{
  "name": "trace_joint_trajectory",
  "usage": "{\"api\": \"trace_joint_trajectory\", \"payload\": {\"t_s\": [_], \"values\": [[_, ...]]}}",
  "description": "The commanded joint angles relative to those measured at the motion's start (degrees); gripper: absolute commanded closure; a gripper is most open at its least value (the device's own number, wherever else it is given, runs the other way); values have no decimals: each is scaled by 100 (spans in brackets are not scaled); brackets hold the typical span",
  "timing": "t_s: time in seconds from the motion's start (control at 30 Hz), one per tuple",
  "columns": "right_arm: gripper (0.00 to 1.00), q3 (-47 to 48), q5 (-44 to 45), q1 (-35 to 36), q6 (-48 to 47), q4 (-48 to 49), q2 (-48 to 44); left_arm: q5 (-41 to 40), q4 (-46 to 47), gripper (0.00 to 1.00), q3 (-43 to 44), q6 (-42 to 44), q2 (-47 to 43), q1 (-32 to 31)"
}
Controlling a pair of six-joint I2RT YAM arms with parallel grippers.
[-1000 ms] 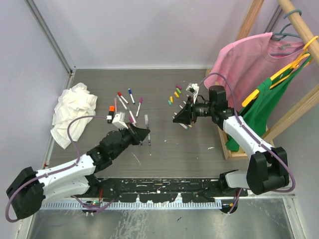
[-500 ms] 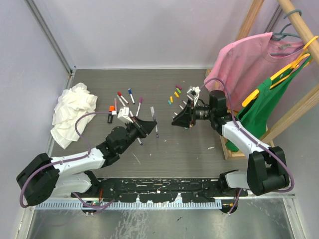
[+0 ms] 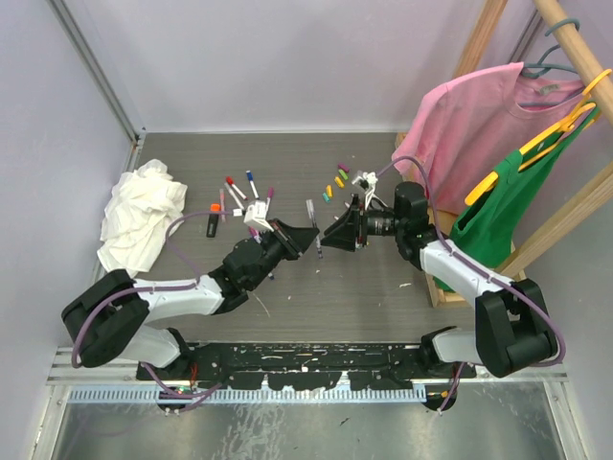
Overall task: Open the pen caps
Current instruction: Pick up the pen from the center of the board.
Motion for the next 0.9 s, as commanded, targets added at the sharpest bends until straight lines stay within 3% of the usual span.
{"api": "trace_joint_trajectory", "payload": {"t_s": [0.0, 0.57, 0.67, 0.87], "values": [[47, 89, 429, 113, -49, 135, 19, -346, 850, 100, 341, 229, 150, -163], [56, 323, 722, 248, -159, -472, 193, -811, 1685, 100, 500, 922, 627, -515], [64, 344, 675, 256, -108, -457, 192, -833, 1769, 100, 504, 1002, 670, -527], [92, 411, 434, 248, 70, -403, 275, -862, 1910, 100, 445, 1046, 694, -540]]}}
